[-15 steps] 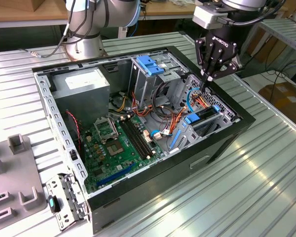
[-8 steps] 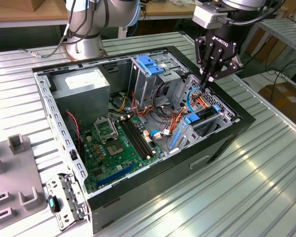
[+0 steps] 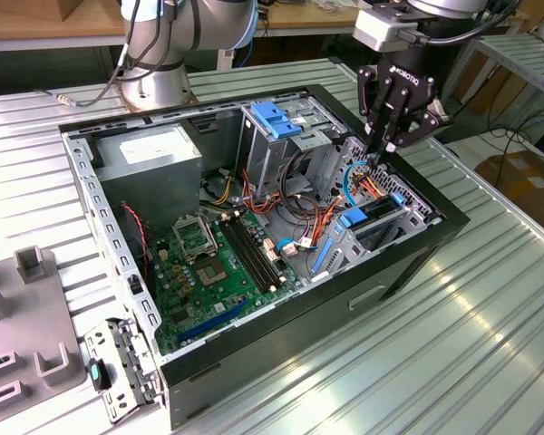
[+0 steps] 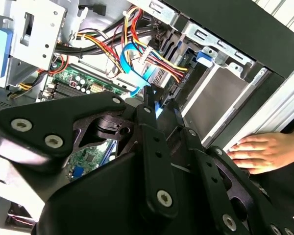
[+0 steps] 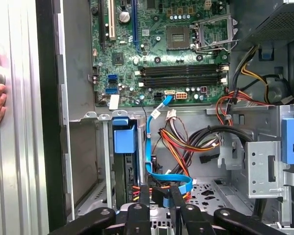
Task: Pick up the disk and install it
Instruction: 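Insert the second disk wire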
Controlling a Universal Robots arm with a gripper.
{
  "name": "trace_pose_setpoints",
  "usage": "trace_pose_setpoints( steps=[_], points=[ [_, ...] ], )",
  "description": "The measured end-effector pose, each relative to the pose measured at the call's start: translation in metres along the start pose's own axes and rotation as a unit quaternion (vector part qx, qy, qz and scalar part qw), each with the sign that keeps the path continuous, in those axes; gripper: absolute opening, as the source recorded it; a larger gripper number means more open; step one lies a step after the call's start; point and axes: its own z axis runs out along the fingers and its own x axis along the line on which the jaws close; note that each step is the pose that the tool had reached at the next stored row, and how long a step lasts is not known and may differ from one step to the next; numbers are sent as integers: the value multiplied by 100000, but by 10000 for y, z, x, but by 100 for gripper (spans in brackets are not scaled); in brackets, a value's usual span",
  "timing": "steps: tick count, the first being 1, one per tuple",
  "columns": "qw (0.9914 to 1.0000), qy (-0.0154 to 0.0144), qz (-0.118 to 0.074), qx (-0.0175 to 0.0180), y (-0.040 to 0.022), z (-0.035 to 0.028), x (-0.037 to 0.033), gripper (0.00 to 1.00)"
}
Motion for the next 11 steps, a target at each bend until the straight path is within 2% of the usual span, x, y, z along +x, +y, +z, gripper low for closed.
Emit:
trace_pose_setpoints(
  steps=[5,10,11],
  points=[
    [99999,512,100,6,-10,33,-69,30],
    [99990,1428,191,29,-6,86,-104,30],
    [99985,1728,211,40,-6,101,-113,30]
  ],
)
